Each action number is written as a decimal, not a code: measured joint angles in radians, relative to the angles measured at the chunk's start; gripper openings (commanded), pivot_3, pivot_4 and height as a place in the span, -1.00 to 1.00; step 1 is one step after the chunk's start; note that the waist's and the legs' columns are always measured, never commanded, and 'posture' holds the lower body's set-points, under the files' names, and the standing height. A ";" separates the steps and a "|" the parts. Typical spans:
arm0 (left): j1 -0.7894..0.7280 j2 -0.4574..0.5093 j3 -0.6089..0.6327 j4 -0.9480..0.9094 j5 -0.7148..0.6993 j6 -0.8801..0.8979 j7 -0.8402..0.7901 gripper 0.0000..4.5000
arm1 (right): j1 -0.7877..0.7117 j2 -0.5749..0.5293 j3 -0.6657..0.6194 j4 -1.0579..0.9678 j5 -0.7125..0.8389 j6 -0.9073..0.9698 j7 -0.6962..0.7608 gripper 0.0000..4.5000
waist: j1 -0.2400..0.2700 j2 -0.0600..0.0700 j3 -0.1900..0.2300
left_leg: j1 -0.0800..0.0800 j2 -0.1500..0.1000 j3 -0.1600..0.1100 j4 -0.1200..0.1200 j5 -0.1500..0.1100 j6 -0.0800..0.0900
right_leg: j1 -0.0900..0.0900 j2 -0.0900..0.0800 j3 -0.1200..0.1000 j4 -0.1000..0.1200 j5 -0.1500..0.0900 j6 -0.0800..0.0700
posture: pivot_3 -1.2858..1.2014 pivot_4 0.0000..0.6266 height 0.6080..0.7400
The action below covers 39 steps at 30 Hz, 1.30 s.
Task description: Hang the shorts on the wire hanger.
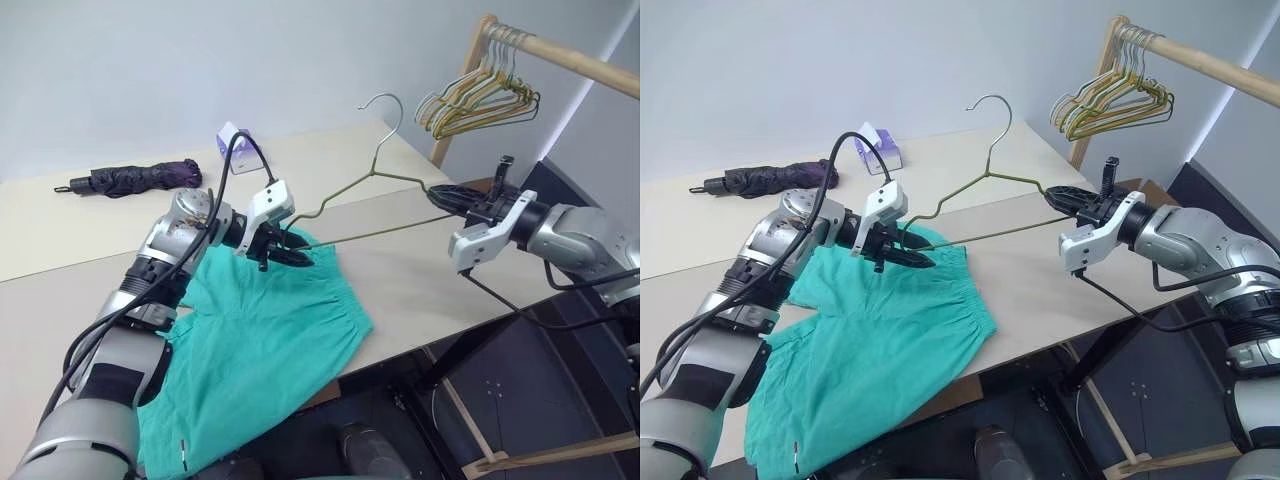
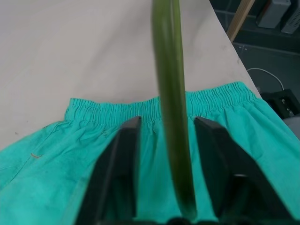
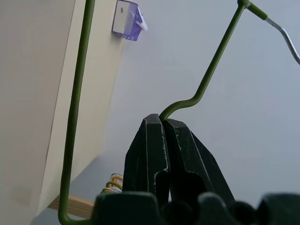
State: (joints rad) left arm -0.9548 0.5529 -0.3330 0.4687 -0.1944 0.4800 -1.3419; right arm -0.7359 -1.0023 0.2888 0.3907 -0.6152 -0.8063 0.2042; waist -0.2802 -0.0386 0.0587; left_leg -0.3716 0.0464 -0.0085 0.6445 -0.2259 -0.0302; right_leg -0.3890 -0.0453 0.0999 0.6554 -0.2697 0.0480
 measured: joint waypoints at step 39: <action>0.179 0.137 0.074 -0.138 0.136 -0.411 0.009 -1.00 | -0.056 -0.001 0.013 -0.308 0.831 1.111 1.110 0.98 | 0.134 0.001 0.000 | -0.003 0.000 -0.002 0.004 0.000 0.000 | -0.001 0.000 -0.003 0.002 0.002 -0.003 | -0.03 -1.00 1.00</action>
State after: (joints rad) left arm -0.7755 0.6901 -0.2588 0.3307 -0.0580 0.0689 -1.3331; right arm -0.7922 -1.0034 0.3017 0.0829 0.2162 0.3044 1.3138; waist -0.1461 -0.0376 0.0585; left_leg -0.3745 0.0463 -0.0107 0.6484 -0.2260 -0.0301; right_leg -0.3905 -0.0456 0.0967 0.6573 -0.2677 0.0452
